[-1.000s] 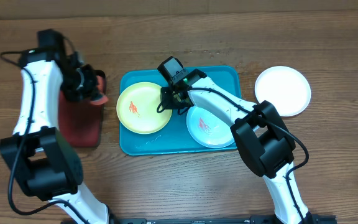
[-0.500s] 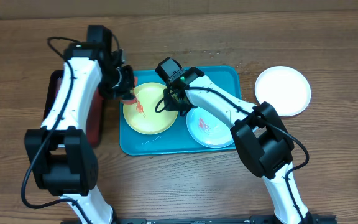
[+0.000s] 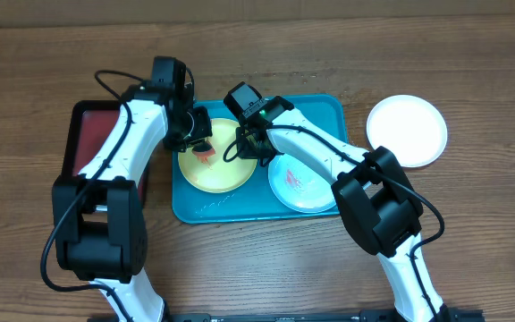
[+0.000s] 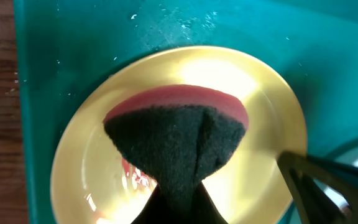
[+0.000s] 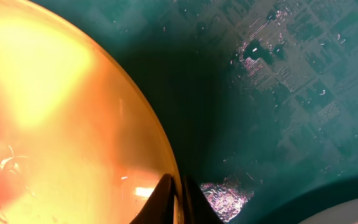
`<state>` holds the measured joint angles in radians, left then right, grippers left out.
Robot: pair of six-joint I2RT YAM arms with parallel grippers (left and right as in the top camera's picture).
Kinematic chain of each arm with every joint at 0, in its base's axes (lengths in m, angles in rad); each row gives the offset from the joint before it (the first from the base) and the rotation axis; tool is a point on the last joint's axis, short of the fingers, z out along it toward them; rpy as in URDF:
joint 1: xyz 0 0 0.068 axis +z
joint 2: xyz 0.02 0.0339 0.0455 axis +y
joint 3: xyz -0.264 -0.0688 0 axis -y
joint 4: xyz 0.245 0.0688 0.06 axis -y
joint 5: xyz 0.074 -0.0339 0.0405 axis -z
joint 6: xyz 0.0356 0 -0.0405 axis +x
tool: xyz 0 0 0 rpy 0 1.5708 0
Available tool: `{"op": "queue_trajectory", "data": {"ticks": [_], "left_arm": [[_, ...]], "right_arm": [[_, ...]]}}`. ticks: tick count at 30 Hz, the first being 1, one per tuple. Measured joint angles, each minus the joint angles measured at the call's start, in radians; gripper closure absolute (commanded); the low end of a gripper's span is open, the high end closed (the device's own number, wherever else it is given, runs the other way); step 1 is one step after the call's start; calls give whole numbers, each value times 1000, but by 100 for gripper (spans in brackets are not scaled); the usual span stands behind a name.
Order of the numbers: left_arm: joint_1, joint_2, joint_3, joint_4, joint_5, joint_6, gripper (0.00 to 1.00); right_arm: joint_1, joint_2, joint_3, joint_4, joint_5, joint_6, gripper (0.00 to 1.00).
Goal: Clean dirty plates on tray and stack at the side
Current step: 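Lift the sponge with the left gripper and lower it onto the yellow plate, then scrub the yellow plate with the sponge while the right gripper holds its rim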
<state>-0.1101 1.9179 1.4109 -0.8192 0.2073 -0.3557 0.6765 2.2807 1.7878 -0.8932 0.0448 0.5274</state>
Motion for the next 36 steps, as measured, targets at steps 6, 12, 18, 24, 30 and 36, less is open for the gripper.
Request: {"op": "queue_trajectory", "data": {"ticks": [6, 12, 18, 24, 30, 36], "left_arm": [[-21, 7, -91, 95, 26, -65, 95], [-65, 42, -113, 114, 32, -80, 83], [-74, 48, -114, 109, -56, -74, 57], [-74, 48, -114, 107, -93, -52, 81], [-74, 48, -99, 68, -102, -34, 90], [-73, 48, -76, 59, -77, -34, 92]], "right_arm": [[0, 0, 0, 2, 2, -1, 94], [0, 0, 0, 3, 7, 0, 94], [0, 0, 0, 4, 7, 0, 94], [0, 0, 0, 5, 8, -2, 94], [0, 0, 0, 6, 8, -1, 94], [0, 0, 0, 11, 11, -1, 94]]}}
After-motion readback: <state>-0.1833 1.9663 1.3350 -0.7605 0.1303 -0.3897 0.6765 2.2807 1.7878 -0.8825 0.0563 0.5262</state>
